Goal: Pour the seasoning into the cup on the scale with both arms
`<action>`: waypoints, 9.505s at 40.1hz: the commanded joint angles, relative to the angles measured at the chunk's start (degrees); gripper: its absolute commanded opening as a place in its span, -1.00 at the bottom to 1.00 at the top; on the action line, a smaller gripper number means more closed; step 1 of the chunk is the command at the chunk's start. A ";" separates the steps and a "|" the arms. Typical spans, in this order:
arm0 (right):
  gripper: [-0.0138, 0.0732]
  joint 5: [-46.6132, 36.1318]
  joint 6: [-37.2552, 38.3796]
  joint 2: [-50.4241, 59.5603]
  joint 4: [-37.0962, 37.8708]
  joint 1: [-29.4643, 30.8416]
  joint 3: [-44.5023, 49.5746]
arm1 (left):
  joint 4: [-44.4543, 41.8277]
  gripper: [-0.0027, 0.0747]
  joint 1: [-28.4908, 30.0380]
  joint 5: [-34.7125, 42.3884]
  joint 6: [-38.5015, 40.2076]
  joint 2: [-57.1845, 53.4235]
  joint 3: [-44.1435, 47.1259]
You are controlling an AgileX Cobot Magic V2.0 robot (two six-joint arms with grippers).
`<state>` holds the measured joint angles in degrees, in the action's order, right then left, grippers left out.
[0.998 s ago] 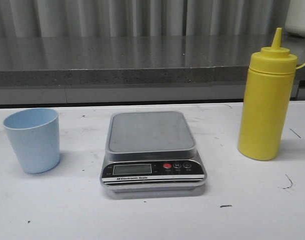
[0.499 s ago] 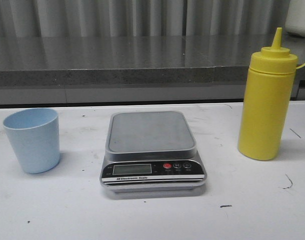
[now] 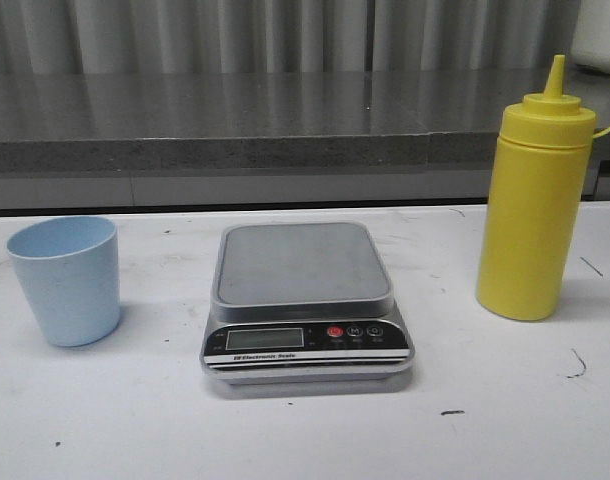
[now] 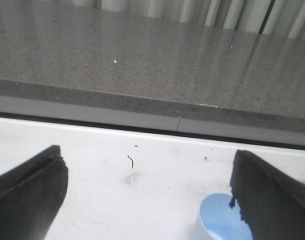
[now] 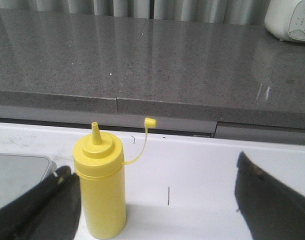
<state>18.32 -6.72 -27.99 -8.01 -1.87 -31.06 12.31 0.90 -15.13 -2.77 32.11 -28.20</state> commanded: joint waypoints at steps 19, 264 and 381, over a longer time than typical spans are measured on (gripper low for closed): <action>0.79 -4.15 -0.20 -0.58 -0.21 0.21 -2.20 | -2.39 0.72 -20.79 -8.37 -5.72 37.30 -24.65; 0.79 -25.12 -0.20 -53.94 -7.89 -13.36 -2.20 | -8.89 -0.98 -8.27 -7.58 2.19 -30.30 4.96; -0.51 -64.05 -48.05 -66.95 6.44 -13.36 -17.57 | -8.89 -0.98 -8.27 -7.48 2.19 -30.30 4.96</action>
<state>-39.65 -43.12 -98.27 -1.98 -15.25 -45.44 2.90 -7.37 -27.65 -1.19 0.96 -21.79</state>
